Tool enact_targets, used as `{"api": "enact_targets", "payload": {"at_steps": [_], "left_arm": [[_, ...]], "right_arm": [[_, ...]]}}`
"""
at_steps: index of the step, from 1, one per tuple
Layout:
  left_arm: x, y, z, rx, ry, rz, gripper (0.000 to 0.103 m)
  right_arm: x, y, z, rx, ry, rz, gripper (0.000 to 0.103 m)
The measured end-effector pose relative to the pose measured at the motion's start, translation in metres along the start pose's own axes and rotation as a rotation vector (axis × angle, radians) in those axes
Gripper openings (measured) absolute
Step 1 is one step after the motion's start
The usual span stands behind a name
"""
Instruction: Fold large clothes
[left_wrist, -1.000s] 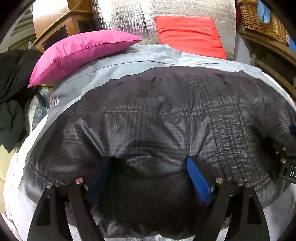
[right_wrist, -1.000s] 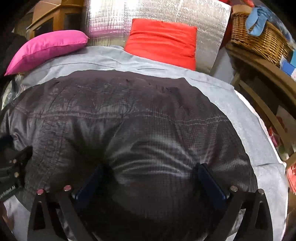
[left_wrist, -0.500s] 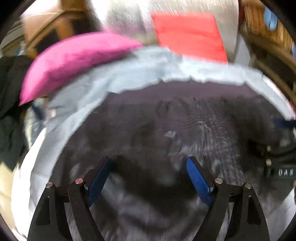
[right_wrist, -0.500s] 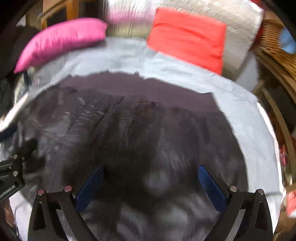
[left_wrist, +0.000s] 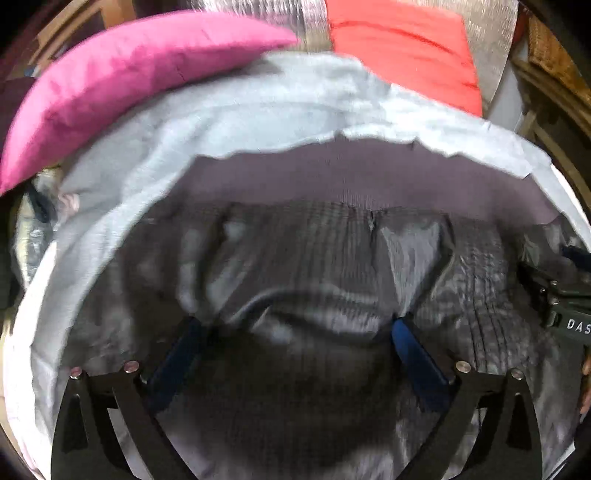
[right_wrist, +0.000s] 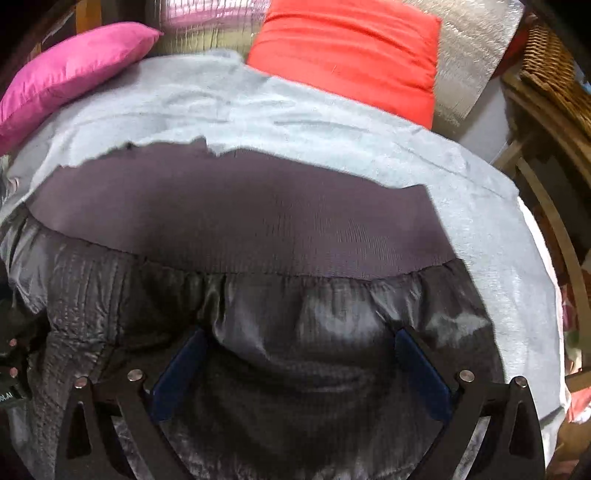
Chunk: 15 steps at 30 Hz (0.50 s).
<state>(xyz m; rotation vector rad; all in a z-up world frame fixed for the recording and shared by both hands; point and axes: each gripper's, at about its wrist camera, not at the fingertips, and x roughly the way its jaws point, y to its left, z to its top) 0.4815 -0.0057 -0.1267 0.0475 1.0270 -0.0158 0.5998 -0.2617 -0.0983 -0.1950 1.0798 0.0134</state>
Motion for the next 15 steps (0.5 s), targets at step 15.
{"api": "enact_targets", "payload": {"at_steps": [15], "left_arm": [[-0.062,0.100,-0.122,-0.182,-0.043,0.072,0.102]], "right_arm": [[-0.083,-0.025,-0.154,0.001,-0.124,0.015,0.103]]}}
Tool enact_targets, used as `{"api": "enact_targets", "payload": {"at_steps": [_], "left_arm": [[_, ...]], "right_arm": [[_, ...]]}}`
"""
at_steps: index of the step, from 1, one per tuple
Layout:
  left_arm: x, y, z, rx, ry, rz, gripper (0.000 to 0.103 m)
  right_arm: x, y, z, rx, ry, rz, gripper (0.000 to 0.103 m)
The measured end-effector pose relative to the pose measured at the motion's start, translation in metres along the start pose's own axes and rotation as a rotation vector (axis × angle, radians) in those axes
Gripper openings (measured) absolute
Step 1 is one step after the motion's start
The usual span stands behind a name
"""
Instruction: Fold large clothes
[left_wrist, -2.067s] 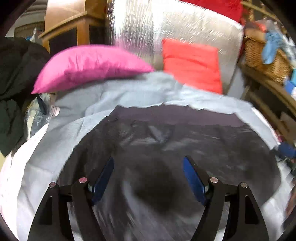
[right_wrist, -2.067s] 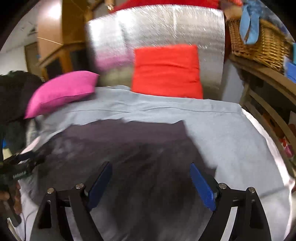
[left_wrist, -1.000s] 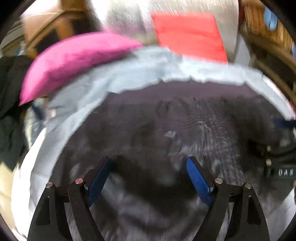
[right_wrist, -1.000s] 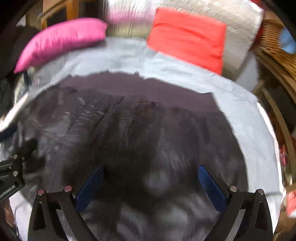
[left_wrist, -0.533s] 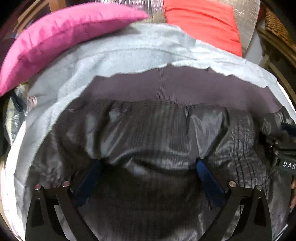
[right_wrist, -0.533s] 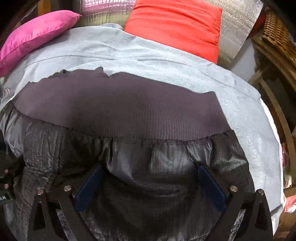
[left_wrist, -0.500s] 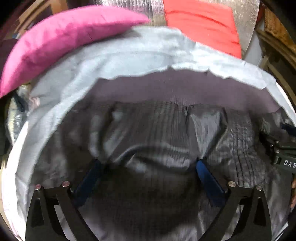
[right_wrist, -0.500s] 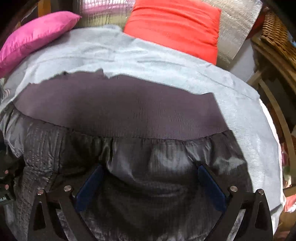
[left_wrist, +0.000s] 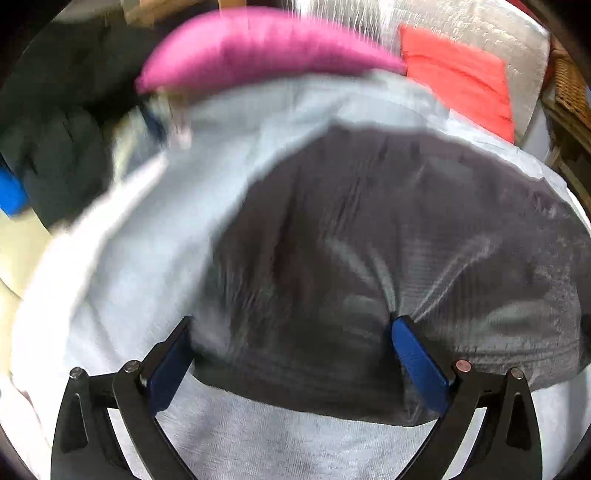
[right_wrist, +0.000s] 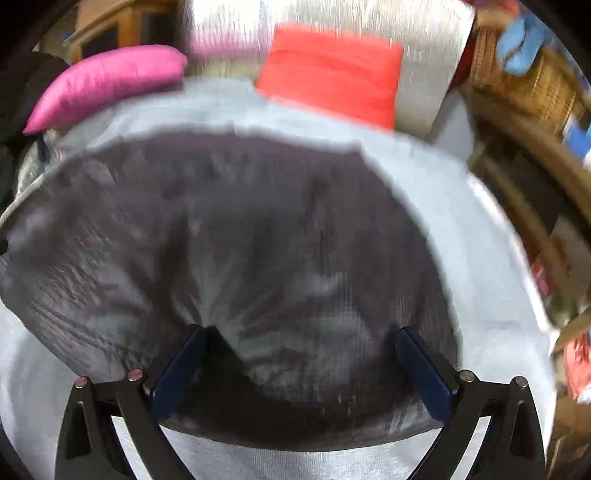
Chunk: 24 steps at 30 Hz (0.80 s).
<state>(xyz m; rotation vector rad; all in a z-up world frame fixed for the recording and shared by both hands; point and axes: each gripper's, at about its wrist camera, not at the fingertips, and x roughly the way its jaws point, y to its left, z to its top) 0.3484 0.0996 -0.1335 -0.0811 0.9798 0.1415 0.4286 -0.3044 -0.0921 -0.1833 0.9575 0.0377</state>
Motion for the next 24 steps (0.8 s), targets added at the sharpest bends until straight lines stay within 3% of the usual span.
{"api": "enact_targets", "payload": {"at_steps": [3,6,8,9,11,13,16,20,22,24], "left_arm": [[-0.030,0.013,0.000,-0.051,-0.067,0.000,0.102],[-0.053,0.024,-0.007,-0.059,-0.163,0.016,0.102],[-0.038,0.030,-0.011,-0.066,-0.109,0.043,0.102],[-0.021,0.034,-0.015,-0.073,-0.041,0.064,0.102],[-0.006,0.041,-0.020,-0.102,0.017,0.031,0.103],[-0.011,0.044,-0.021,-0.117,0.010,0.022,0.103],[-0.035,0.043,-0.014,-0.100,-0.061,0.033,0.103],[-0.055,0.049,-0.003,-0.130,-0.168,0.035,0.103],[-0.044,0.046,0.001,-0.098,-0.155,0.059,0.102],[-0.019,0.042,-0.003,-0.042,-0.072,0.120,0.103]], "right_arm": [[-0.012,-0.005,0.003,0.028,-0.012,-0.021,0.103],[-0.040,-0.011,0.006,0.034,-0.083,0.003,0.103],[-0.047,-0.013,0.002,0.039,-0.101,0.010,0.103],[-0.045,-0.013,-0.003,0.044,-0.092,0.008,0.103],[-0.019,-0.015,-0.014,0.046,-0.005,-0.013,0.103],[-0.006,-0.017,-0.028,0.077,0.035,0.013,0.103],[-0.016,-0.020,-0.023,0.092,0.022,0.017,0.103],[-0.037,-0.028,-0.011,0.125,-0.050,0.065,0.103],[-0.038,-0.031,-0.007,0.150,-0.068,0.093,0.103],[-0.025,-0.029,-0.013,0.162,-0.044,0.091,0.103]]}}
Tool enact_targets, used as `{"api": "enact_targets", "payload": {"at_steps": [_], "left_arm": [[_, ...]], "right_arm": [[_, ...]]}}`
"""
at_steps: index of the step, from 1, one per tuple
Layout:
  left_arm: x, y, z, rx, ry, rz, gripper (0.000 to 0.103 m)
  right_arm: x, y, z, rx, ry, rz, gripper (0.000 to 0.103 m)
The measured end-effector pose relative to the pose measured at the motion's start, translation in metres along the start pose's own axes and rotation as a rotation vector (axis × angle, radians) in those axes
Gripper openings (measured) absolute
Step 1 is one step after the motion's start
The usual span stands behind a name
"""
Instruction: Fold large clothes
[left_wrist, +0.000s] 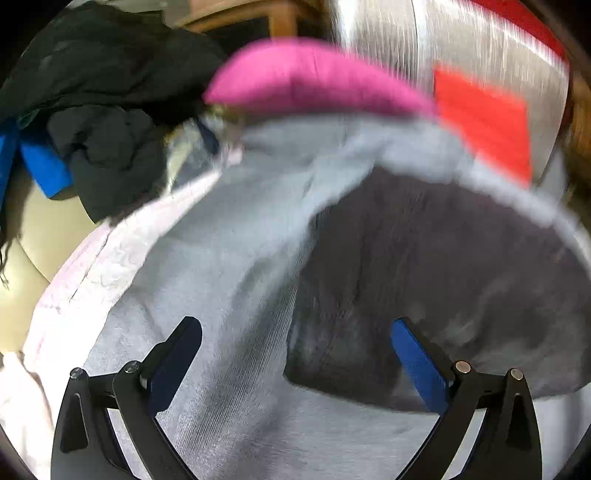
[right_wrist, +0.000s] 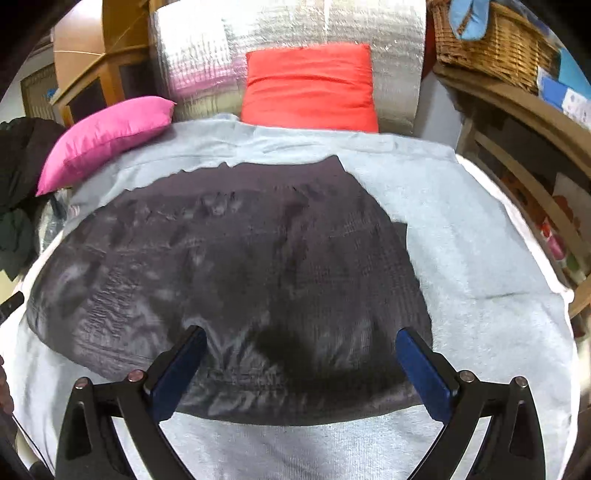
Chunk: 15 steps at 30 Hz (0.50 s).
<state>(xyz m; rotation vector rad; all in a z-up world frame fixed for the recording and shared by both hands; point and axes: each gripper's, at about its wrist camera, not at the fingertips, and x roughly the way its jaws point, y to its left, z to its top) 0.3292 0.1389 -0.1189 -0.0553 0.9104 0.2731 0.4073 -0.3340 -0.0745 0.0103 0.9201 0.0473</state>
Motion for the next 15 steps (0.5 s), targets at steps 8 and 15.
{"api": "enact_targets", "payload": {"at_steps": [8,15], "left_arm": [[-0.025,0.006,0.000,-0.018,-0.104,0.033,0.103],[-0.053,-0.060,0.007,0.100,-0.229,-0.067,0.103]], "right_arm": [[0.005,-0.021,-0.008,0.058,0.017,0.045,0.103],[-0.002,-0.048,0.022,0.231,-0.034,0.262,0.103]]}}
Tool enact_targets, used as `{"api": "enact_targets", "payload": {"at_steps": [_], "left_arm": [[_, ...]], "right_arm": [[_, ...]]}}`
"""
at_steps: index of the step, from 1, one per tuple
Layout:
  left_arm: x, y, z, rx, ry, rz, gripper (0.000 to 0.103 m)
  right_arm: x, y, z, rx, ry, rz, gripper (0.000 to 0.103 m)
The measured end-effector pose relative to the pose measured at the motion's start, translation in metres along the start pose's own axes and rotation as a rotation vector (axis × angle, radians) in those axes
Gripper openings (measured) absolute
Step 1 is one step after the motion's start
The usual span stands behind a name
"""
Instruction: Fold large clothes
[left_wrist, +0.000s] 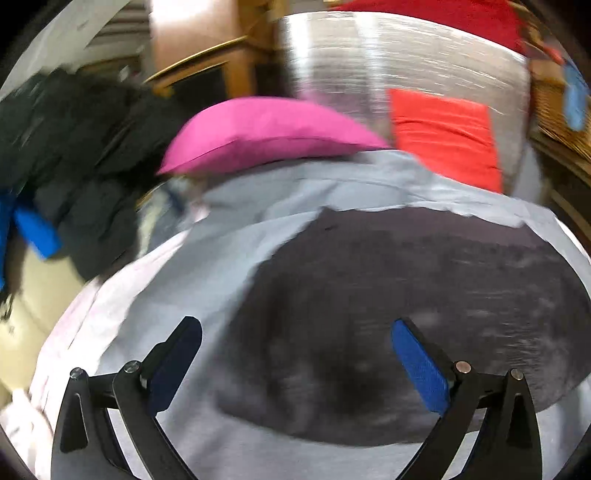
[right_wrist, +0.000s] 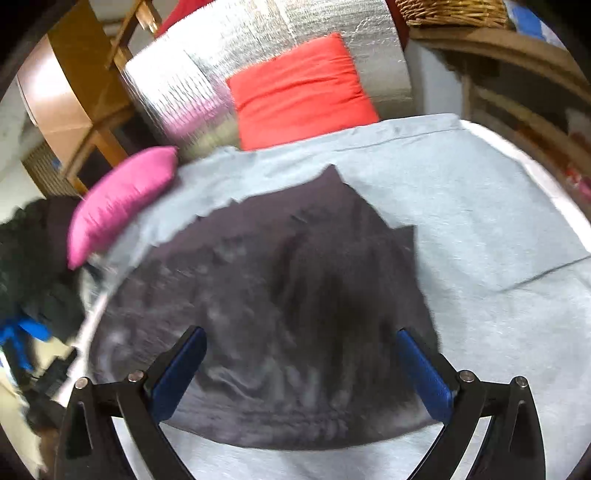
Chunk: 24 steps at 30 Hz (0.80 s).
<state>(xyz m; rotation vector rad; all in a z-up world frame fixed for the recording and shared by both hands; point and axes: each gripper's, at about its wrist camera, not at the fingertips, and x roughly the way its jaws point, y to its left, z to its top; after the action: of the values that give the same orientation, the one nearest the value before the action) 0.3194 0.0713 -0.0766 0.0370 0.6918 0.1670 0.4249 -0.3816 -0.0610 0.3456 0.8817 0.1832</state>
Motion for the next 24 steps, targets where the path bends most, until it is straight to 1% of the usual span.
{"api": "enact_targets", "payload": {"at_steps": [1,3,4,5,6,7,8,11,12,13,15,16,18,19,20,22,24], "left_arm": [[0.003,-0.015,-0.002,0.035,0.003,-0.010,0.103],[0.022,-0.034,-0.009,0.086,0.050,-0.004,0.103],[0.043,-0.045,-0.019,0.125,0.131,0.016,0.103],[0.056,-0.051,-0.028,0.138,0.195,0.010,0.103],[0.060,-0.051,-0.035,0.125,0.188,0.004,0.103],[0.057,-0.049,-0.038,0.120,0.161,0.003,0.103],[0.057,-0.047,-0.037,0.123,0.160,0.002,0.103],[0.042,-0.038,-0.030,0.075,0.169,-0.028,0.102],[0.032,-0.030,-0.026,0.044,0.140,-0.045,0.102],[0.025,-0.025,-0.024,0.025,0.111,-0.052,0.102],[0.014,-0.014,-0.021,-0.020,0.056,-0.046,0.102],[0.007,-0.003,-0.021,-0.067,0.036,-0.050,0.102],[0.007,0.010,-0.022,-0.138,0.040,-0.075,0.102],[0.009,0.014,-0.024,-0.172,0.058,-0.098,0.102],[0.010,0.013,-0.026,-0.185,0.068,-0.105,0.102],[0.010,0.006,-0.028,-0.199,0.080,-0.124,0.102],[0.003,-0.010,-0.026,-0.172,0.057,-0.129,0.102]], "right_arm": [[0.004,0.001,0.001,-0.003,0.005,0.004,0.103],[0.016,-0.003,-0.004,0.018,0.028,0.025,0.103],[0.027,-0.010,-0.005,0.049,0.051,0.045,0.103],[0.033,-0.010,0.001,0.076,0.070,0.055,0.103],[0.043,-0.022,-0.002,0.116,0.090,0.069,0.103],[0.049,-0.034,-0.007,0.162,0.081,0.104,0.103],[0.041,-0.041,-0.013,0.186,0.060,0.129,0.103],[0.032,-0.047,-0.008,0.251,0.048,0.157,0.103],[0.026,-0.047,-0.007,0.270,0.033,0.178,0.103],[0.019,-0.045,-0.006,0.280,0.019,0.209,0.103],[0.005,-0.034,-0.007,0.293,-0.011,0.325,0.103],[0.001,-0.029,-0.009,0.293,-0.018,0.358,0.103],[-0.002,-0.015,-0.016,0.304,-0.026,0.445,0.103],[0.001,-0.009,-0.020,0.315,-0.019,0.483,0.103],[0.007,-0.003,-0.024,0.333,-0.008,0.518,0.103],[0.018,0.006,-0.028,0.364,0.004,0.542,0.103],[0.031,0.018,-0.030,0.398,0.026,0.586,0.103]]}}
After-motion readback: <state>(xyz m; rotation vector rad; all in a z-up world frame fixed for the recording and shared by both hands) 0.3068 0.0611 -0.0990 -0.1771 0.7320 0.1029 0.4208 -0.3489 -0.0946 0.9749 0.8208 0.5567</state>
